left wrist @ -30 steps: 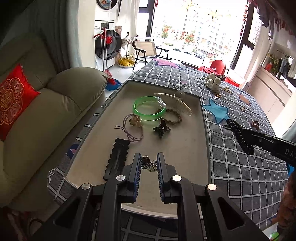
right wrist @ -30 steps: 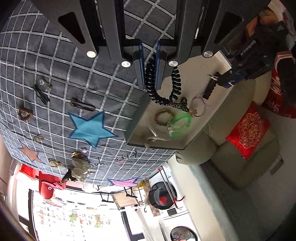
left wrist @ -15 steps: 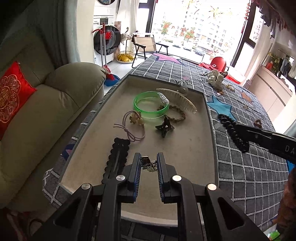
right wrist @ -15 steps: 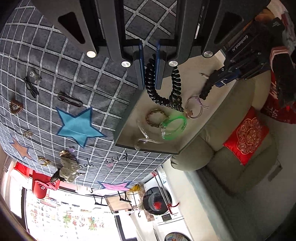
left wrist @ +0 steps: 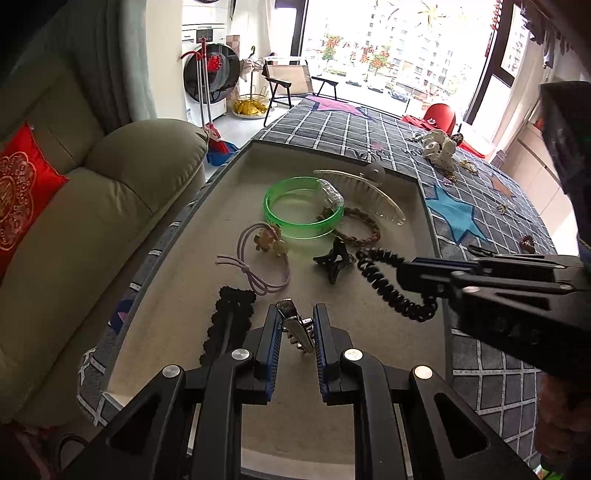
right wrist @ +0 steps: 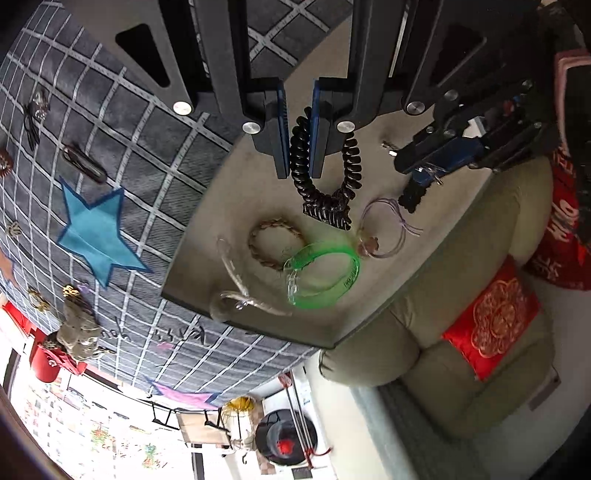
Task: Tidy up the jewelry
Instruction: 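Carry the star hairpin with the left tool while the right tool carries the coiled hair tie to the box, then open the left tool over the box while the right tool releases the coiled hair tie inside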
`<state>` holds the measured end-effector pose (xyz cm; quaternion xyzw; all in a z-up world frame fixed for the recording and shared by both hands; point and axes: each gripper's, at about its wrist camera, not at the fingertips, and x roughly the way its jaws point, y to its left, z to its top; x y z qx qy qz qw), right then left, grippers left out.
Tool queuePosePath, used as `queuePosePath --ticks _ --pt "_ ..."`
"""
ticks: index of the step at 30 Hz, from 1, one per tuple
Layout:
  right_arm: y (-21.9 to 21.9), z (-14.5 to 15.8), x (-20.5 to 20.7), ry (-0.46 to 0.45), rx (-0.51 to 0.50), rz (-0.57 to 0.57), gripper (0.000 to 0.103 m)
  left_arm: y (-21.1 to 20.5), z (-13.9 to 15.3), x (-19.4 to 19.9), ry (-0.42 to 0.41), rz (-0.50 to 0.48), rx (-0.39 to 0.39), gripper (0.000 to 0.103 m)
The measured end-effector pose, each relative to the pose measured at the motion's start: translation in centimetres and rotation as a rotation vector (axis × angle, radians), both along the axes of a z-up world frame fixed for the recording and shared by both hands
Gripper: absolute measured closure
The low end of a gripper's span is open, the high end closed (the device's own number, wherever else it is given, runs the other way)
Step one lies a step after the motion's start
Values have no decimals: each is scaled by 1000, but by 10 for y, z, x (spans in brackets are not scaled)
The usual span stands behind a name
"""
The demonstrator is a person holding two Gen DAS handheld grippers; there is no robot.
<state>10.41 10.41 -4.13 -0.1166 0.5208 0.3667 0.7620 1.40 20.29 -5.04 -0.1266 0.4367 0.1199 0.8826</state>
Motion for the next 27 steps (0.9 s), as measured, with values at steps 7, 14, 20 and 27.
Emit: queuePosePath --ticks 7,14,20,27 --pt "9 -14 7 22 -39 6 92 10 -9 6 5 -3 -36 84" --pt "14 -26 11 48 -59 5 92 13 -16 12 24 -6 -58 84" --pt "19 -28 10 43 -77 20 92 14 -18 15 39 9 -58 84" --pt "16 -24 12 50 -65 -1 84 14 -18 13 50 25 -55 84"
